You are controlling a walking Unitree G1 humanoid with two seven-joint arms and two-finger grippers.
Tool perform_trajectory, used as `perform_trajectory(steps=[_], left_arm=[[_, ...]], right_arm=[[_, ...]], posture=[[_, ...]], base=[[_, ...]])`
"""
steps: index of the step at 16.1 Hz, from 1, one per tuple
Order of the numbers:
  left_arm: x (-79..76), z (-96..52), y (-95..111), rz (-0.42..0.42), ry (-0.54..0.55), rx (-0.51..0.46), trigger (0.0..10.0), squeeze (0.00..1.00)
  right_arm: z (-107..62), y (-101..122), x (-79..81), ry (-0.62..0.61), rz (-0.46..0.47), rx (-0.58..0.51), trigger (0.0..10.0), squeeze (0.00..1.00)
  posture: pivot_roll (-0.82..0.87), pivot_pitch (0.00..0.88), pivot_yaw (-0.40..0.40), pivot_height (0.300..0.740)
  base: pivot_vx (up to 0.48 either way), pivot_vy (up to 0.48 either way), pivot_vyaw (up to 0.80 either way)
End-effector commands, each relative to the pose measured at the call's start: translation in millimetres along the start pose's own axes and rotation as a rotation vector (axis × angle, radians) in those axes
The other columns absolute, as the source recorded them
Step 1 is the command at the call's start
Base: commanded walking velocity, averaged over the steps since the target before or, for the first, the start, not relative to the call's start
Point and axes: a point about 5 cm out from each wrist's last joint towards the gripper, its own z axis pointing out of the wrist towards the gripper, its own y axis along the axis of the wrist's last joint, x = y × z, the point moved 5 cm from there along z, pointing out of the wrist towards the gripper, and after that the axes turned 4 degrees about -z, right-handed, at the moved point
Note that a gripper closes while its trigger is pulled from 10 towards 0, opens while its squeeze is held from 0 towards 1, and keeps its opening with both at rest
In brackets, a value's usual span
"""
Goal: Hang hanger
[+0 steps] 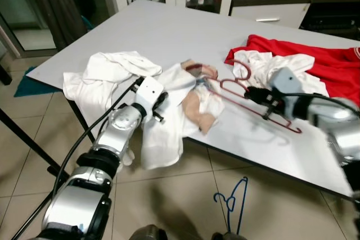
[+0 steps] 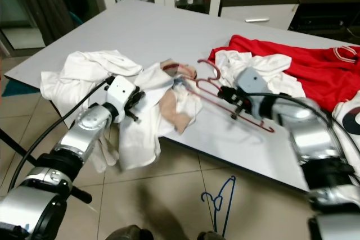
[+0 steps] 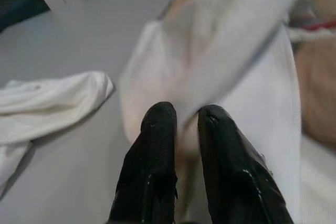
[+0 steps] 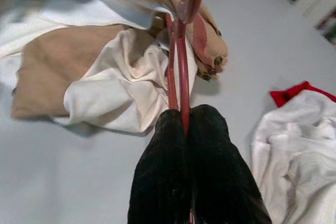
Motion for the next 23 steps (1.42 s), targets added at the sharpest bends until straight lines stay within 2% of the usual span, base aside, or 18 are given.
perform_trajectory(steps=[1, 3, 6, 8, 11, 13, 14, 16, 17, 18, 19, 20, 23], left_arm=[[2.9, 2.5, 8.6, 0.027, 0.011, -0.021, 10.0, 0.00], [0.4, 4.1, 18.6, 0.013, 0.013, -0.067, 10.0, 0.00], [-18.9, 3.6, 29.0, 0.012, -0.069, -0.134, 10.0, 0.00], [-29.5, 1.2, 34.2, 0.007, -0.118, -0.169, 10.0, 0.00], [-33.8, -1.5, 34.1, 0.022, -0.148, -0.172, 10.0, 0.00], [-47.6, -6.0, 30.4, 0.037, -0.245, -0.157, 10.0, 0.00], [-63.7, -11.2, 18.8, 0.045, -0.353, -0.102, 10.0, 0.00], [-72.1, -14.7, 5.8, 0.069, -0.408, -0.043, 10.0, 0.00], [-75.4, -16.7, -10.1, 0.085, -0.427, 0.027, 10.0, 0.00], [-75.9, -17.8, -17.8, 0.076, -0.428, 0.064, 10.0, 0.00], [-75.3, -18.0, -19.0, 0.059, -0.420, 0.076, 10.0, 0.00], [-76.5, -17.7, -18.9, 0.055, -0.422, 0.084, 10.0, 0.00], [-79.3, -16.0, -17.1, 0.059, -0.426, 0.083, 10.0, 0.00]], right_arm=[[-11.3, 12.5, -10.2, -0.017, -0.017, -0.038, 10.0, 0.00], [-16.1, 15.6, -28.5, -0.107, 0.009, -0.029, 10.0, 0.00], [-7.0, 5.1, -42.7, -0.255, 0.015, 0.042, 10.0, 0.00], [-3.1, 0.8, -60.5, -0.429, 0.002, 0.086, 10.0, 0.00], [-6.0, 6.5, -82.9, -0.612, -0.024, 0.097, 10.0, 0.00], [-11.3, 16.6, -97.6, -0.729, -0.054, 0.077, 10.0, 0.00], [-8.8, 20.2, -98.2, -0.733, -0.057, 0.063, 10.0, 0.00], [-6.0, 21.8, -95.7, -0.716, -0.056, 0.052, 10.0, 0.00], [-2.1, 29.4, -90.6, -0.673, -0.048, -0.002, 10.0, 0.00], [5.8, 33.4, -70.4, -0.499, -0.040, -0.038, 10.0, 0.00], [7.3, 31.5, -48.1, -0.331, -0.079, -0.028, 10.0, 0.00], [-2.6, 23.2, -35.3, -0.218, -0.128, 0.021, 10.0, 0.00], [-20.1, 11.9, -31.7, -0.135, -0.205, 0.102, 10.0, 0.00]], posture=[[-0.06, 0.000, 0.049, 0.740], [-0.06, 0.000, 0.048, 0.740], [-0.06, 0.000, 0.040, 0.740], [-0.05, 0.000, 0.039, 0.740], [-0.04, 0.000, 0.038, 0.740], [-0.04, 0.000, 0.037, 0.740], [-0.04, 0.000, 0.037, 0.740], [-0.04, 0.000, 0.036, 0.740], [-0.04, 0.000, 0.038, 0.740], [-0.04, 0.000, 0.040, 0.740], [-0.04, 0.000, 0.041, 0.740], [-0.05, 0.000, 0.044, 0.740], [-0.06, 0.000, 0.045, 0.740]], base=[[0.000, 0.000, 0.00], [0.000, 0.000, 0.00], [0.000, 0.000, 0.00], [0.000, 0.000, 0.00], [0.000, 0.000, 0.00], [0.000, 0.000, 0.00], [0.000, 0.000, 0.00], [0.000, 0.000, 0.00], [0.000, 0.000, 0.00], [0.000, 0.000, 0.00], [0.000, 0.000, 0.00], [0.000, 0.000, 0.00], [0.000, 0.000, 0.00]])
